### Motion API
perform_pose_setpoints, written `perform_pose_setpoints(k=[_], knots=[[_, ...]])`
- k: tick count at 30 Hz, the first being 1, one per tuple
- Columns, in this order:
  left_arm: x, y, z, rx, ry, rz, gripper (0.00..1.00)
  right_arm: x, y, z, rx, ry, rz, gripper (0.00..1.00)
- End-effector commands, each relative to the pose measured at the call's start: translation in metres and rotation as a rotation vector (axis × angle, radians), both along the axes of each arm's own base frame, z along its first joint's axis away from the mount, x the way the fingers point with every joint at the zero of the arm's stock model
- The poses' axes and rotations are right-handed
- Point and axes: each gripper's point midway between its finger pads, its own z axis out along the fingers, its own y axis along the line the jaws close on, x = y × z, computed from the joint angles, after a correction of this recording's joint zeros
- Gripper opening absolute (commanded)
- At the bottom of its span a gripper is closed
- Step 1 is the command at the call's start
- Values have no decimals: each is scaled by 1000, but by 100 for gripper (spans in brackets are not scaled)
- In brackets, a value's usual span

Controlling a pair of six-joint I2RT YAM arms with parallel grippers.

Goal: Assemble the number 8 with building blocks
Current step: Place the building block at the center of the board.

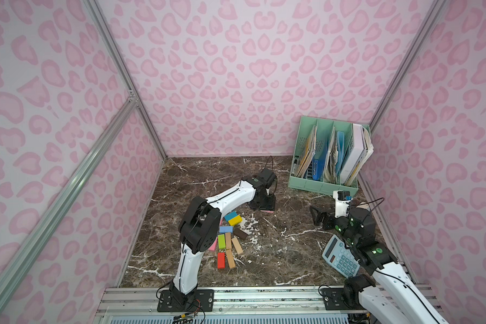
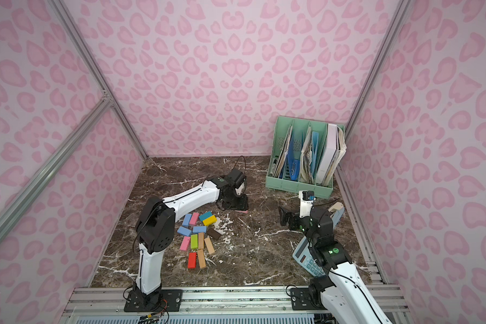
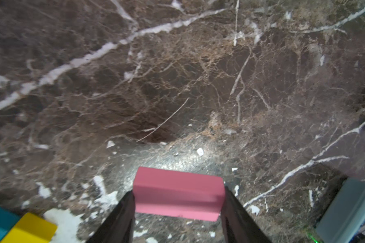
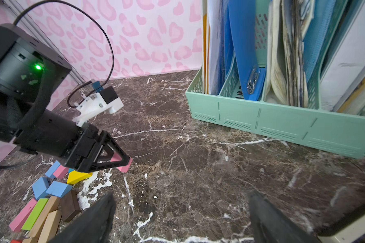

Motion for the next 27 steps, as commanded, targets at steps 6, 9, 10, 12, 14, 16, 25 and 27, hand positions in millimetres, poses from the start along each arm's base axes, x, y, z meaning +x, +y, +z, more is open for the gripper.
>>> perform_pose_setpoints(k=[6,9,10,12,14,16,25,27], knots=[[10,-36,-12,34,-71,65,32,-3,0,-5,20,22,7,100],[11,-47,-20,23,-62,81,32,-3,-1,-6,19,21,6,100],[12,-50,-22,22,-64,84,32,-3,0,-7,19,22,7,100],[13,-57,-28,24,-64,80,33,-3,0,-9,18,27,7,100],[12,-62,-34,27,-54,79,34,-4,-1,-11,16,30,5,100],[13,-66,-38,19,-44,81,37,-4,-1,-12,13,29,6,100],[14,-74,-42,-16,-33,75,59,-4,-5,-19,5,44,0,100],[15,-76,-37,-32,-36,77,62,-3,-6,-21,5,51,-3,99]])
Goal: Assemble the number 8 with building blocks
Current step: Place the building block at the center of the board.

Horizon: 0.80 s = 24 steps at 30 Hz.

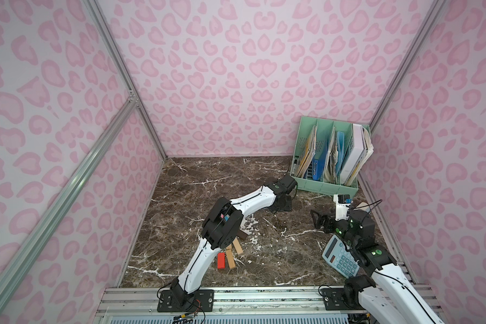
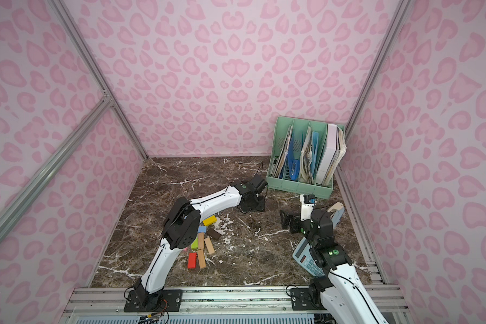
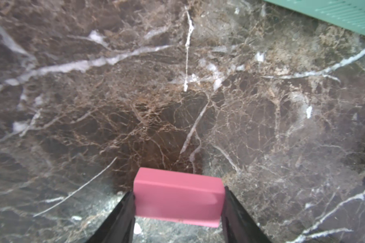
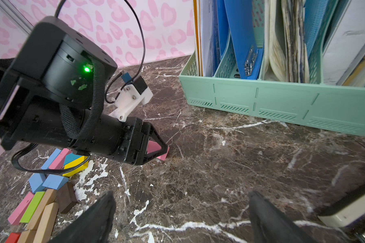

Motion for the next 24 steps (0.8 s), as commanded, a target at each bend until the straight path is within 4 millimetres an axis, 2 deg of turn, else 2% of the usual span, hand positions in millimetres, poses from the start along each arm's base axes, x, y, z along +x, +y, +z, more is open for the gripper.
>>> perform_pose_setpoints(k=[1,11,13,15,19,24], knots=[[-4,-5,-2,-30,28,-3,64,1,1,0,2,-5,6,100],[6,-8,31,-120,-8,0,85,2,-1,-3,1,12,7,99],[9,-7,39,-151,-16,7,88,2,0,-4,1,17,10,100],[11,-4,57,-186,-49,7,90,2,1,-5,-1,25,16,99],[12,25,102,-202,-151,9,99,4,4,-12,-2,63,24,100],[4,87,154,-170,-281,19,99,13,1,-35,-51,185,3,99]])
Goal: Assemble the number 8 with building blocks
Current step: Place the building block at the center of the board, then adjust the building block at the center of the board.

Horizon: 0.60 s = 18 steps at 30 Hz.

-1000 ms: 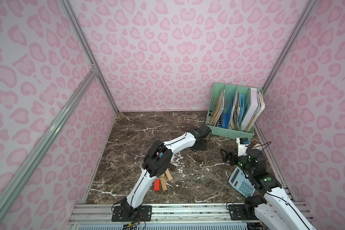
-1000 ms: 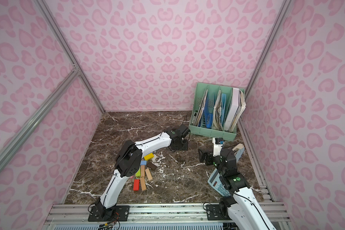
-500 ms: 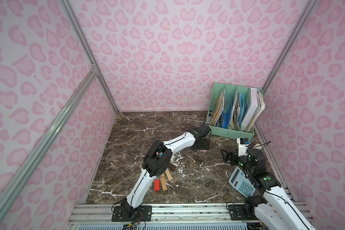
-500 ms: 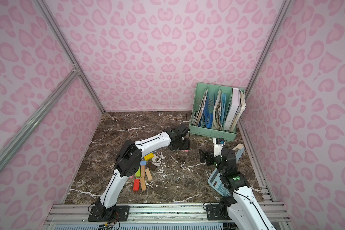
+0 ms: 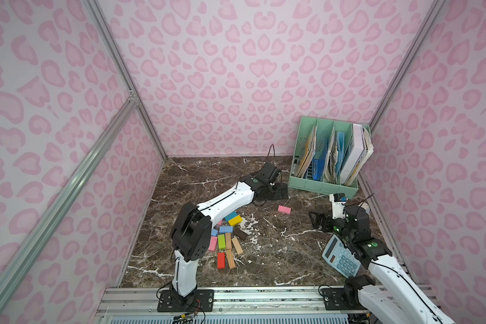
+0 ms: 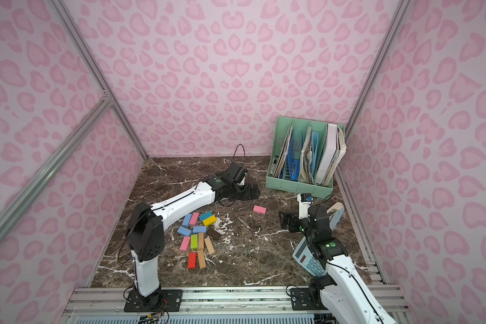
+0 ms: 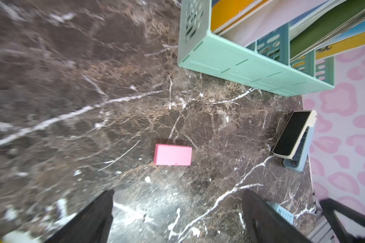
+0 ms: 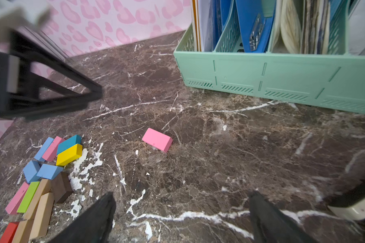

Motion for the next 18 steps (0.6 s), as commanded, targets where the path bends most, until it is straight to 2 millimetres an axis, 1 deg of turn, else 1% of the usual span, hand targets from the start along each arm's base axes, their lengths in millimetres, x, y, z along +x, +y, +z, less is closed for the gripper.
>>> perform_pose_setpoints(k=[1,4,5,6,8,9,12,14,16,18], knots=[[-2,37,34,49,-122,0,98,6,-2,-8,-37,60,-10,100],[-13,82,62,135,-212,48,98,17,-3,-11,2,99,-64,100],[-20,98,64,181,-233,63,99,20,-2,-10,36,106,-90,100],[-26,112,73,211,-264,69,98,23,1,-6,72,103,-93,99],[-38,136,83,257,-305,85,98,24,11,0,103,67,-28,99],[-42,149,88,267,-327,100,99,24,12,0,107,48,-15,100],[-56,178,97,282,-377,122,99,29,3,-8,145,79,-99,99],[-65,194,101,303,-408,131,98,34,1,-16,126,144,-124,92],[-72,207,103,337,-434,130,99,38,6,-26,93,215,-128,92],[-78,216,103,375,-452,122,99,41,18,-34,59,261,-118,93]])
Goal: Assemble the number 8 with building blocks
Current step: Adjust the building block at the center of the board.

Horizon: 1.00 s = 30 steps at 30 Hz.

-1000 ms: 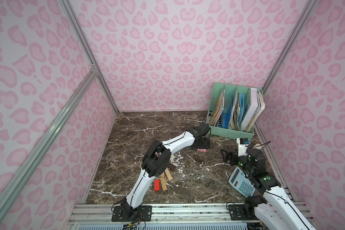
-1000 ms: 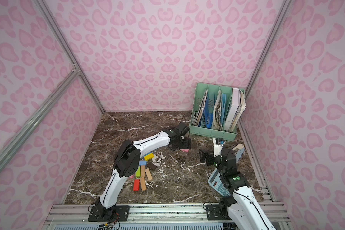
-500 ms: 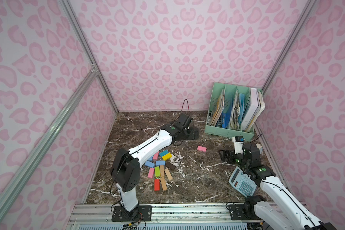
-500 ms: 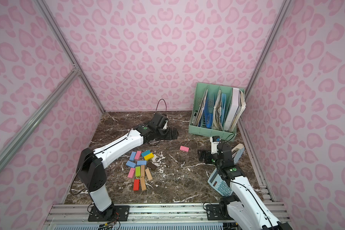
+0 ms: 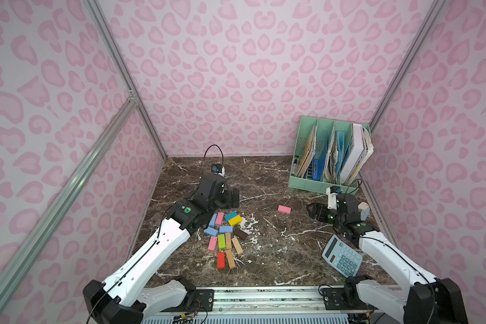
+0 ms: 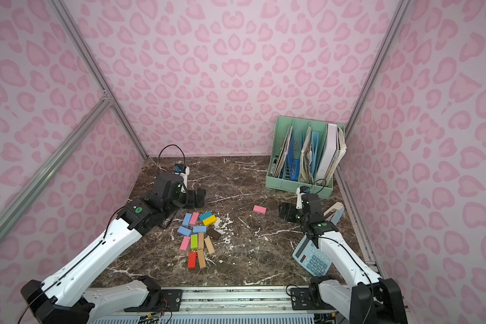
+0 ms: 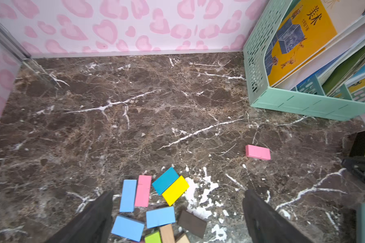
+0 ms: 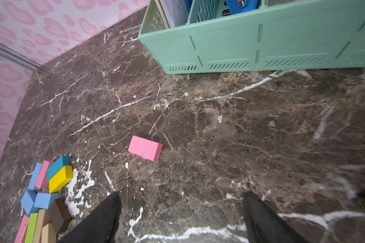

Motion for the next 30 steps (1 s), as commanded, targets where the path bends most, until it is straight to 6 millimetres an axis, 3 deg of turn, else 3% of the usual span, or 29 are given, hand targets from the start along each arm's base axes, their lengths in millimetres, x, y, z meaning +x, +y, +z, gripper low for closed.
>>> perform_pose_setpoints(k=[1,6,12,22,30], knots=[[-7,18,-2,118,-25,-10,98,3,13,-9,-23,72,-9,93],[-20,27,-14,172,-34,-43,98,13,54,-21,-90,134,29,95],[-30,39,-22,209,-56,-38,99,20,82,-45,-163,223,29,99],[-43,55,-38,232,-53,-5,98,35,94,-67,-384,327,-66,95],[-55,69,-45,197,23,92,98,35,108,-82,-332,367,-106,89]])
